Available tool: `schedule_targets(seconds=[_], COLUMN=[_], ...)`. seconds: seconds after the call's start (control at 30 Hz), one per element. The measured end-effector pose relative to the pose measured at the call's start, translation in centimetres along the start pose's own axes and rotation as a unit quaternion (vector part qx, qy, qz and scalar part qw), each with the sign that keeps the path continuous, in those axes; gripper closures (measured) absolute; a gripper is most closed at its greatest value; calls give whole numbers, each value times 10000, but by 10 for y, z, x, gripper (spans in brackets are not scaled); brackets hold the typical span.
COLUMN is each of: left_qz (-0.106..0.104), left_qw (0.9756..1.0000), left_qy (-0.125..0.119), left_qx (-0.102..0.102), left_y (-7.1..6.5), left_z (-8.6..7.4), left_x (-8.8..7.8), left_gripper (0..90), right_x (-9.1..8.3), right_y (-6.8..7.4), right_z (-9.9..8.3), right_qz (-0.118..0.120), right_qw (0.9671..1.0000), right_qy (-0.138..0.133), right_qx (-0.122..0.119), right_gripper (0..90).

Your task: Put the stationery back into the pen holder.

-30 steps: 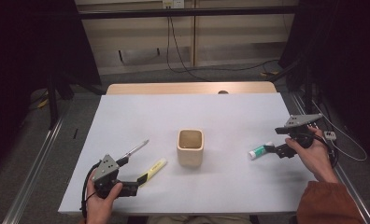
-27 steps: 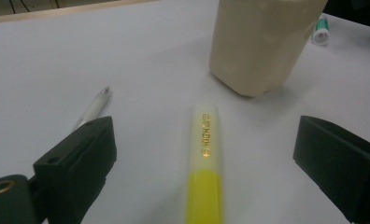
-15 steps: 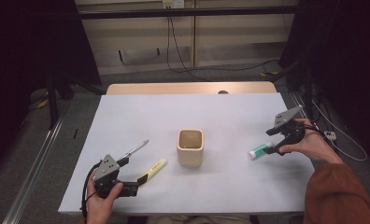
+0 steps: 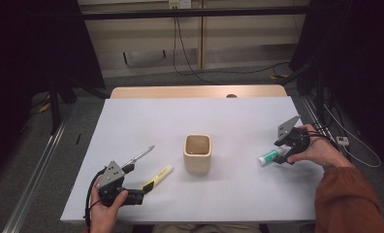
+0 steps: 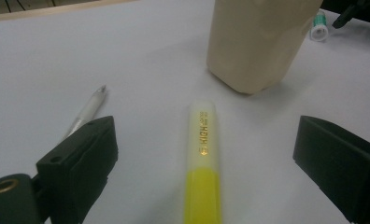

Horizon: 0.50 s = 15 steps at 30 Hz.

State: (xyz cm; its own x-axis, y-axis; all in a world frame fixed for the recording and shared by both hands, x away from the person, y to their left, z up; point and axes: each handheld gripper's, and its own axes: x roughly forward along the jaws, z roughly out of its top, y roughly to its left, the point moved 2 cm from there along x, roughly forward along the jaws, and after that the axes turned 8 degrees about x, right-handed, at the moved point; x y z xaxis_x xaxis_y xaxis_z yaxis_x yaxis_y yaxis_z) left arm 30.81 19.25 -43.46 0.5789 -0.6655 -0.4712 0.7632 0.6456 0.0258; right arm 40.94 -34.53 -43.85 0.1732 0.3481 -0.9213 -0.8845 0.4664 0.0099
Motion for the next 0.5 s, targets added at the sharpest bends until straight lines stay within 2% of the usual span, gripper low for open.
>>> schedule_targets(seconds=[0.07, 0.17, 0.37, 0.47, 0.5], left_qz=[3, 5, 1, -1, 4], left_qw=[10000, 10000, 10000, 10000, 10000], left_qy=[7, 14, 25, 18, 18], left_qx=[-6, 3, -7, -5, 7], left_y=[0, 1, 0, 0, 0], left_z=[0, 0, -1, 0, 0], left_x=[0, 0, 1, 0, 0], left_gripper=[64, 64, 64, 64, 64], right_x=[4, 8, 12, 11, 11], right_y=[1, 1, 0, 0, 0], right_z=[0, 3, 6, 6, 6], right_qz=[-7, 12, 114, 284, 316], right_qw=[9999, 9997, 9995, 9991, 9990], right_qy=[123, 131, 210, 227, 227], right_qx=[-76, -201, -227, -225, -225], right_gripper=[307, 332, 421, 566, 577])
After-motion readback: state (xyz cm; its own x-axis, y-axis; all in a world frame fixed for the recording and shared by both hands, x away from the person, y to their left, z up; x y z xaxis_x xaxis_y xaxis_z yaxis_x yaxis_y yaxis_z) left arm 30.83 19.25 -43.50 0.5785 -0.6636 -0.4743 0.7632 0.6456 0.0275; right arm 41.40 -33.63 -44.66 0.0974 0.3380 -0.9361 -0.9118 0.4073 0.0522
